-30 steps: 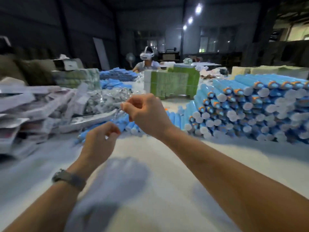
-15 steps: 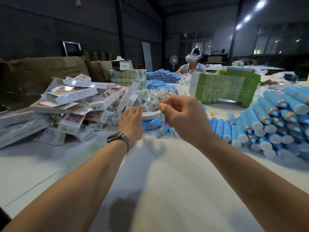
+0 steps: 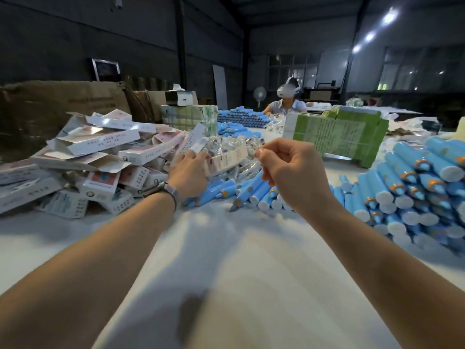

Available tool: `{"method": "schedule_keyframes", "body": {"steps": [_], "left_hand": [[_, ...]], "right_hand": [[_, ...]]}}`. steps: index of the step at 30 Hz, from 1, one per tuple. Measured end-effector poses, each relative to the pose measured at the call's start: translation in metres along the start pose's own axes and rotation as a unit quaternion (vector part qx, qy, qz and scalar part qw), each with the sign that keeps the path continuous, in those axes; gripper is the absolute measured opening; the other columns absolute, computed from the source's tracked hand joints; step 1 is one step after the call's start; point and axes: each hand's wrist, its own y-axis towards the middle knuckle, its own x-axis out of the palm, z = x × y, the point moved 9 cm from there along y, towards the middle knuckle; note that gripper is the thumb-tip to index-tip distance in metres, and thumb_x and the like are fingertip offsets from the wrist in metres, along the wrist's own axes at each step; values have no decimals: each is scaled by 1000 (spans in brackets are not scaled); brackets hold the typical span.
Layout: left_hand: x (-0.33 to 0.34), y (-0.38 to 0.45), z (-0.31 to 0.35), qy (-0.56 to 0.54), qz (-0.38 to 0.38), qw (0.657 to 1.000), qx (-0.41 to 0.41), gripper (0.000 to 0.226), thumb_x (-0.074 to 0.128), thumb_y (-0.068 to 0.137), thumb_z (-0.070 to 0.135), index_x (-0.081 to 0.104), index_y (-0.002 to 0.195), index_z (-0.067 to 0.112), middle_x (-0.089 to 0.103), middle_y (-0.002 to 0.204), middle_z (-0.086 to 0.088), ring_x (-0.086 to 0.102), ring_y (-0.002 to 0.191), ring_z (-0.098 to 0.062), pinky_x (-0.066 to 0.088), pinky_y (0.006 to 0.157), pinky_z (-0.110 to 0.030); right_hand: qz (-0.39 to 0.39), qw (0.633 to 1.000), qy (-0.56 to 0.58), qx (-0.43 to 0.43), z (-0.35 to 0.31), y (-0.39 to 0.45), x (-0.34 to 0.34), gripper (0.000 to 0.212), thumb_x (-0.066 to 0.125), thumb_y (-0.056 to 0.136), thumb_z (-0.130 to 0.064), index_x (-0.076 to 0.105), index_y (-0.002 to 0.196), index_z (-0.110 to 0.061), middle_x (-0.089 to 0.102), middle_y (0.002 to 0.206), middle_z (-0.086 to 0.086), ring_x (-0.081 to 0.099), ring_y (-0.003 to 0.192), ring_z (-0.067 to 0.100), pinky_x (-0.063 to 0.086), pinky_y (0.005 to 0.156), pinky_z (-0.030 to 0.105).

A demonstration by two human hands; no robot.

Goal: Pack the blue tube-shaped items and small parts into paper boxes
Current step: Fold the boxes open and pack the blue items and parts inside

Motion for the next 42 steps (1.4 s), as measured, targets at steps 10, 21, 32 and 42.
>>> {"method": "schedule_keyframes", "body": {"steps": [10, 21, 32, 42], "left_hand": [[-31, -99, 115, -599, -56, 796, 75, 39, 54, 68, 15, 47, 106, 22, 59, 105, 0, 63, 91, -9, 53, 73, -22], [3, -138, 139, -745, -190, 637, 63, 104, 98, 47, 48, 47, 130, 12, 65, 101, -9, 66, 86, -22, 51, 82, -38], [-20, -138, 123, -538, 101, 823, 148, 51, 68, 89, -3, 50, 122, 31, 68, 103, 31, 66, 93, 8, 54, 78, -15], [-18, -143, 128, -622, 61, 765, 155, 28, 55, 95, 25, 30, 102, 34, 58, 96, 26, 62, 93, -1, 56, 81, -27]], "right_hand": [[95, 995, 4, -5, -1, -1, -37, 24, 62, 84, -28, 57, 108, -30, 61, 95, -7, 57, 82, 5, 43, 71, 11], [-94, 994, 35, 45, 10, -17, -15, 72, 83, 76, -25, 44, 137, -26, 66, 104, 8, 67, 88, 20, 58, 76, 32], [-25, 978, -202, -44, -16, -28, -2, 101, 78, 69, -61, 17, 145, -38, 59, 84, -12, 61, 84, 21, 49, 73, 39], [60, 990, -124, 39, 38, 1, -52, 40, 49, 90, -52, 54, 125, -33, 67, 83, -4, 66, 81, 20, 54, 76, 45]]}}
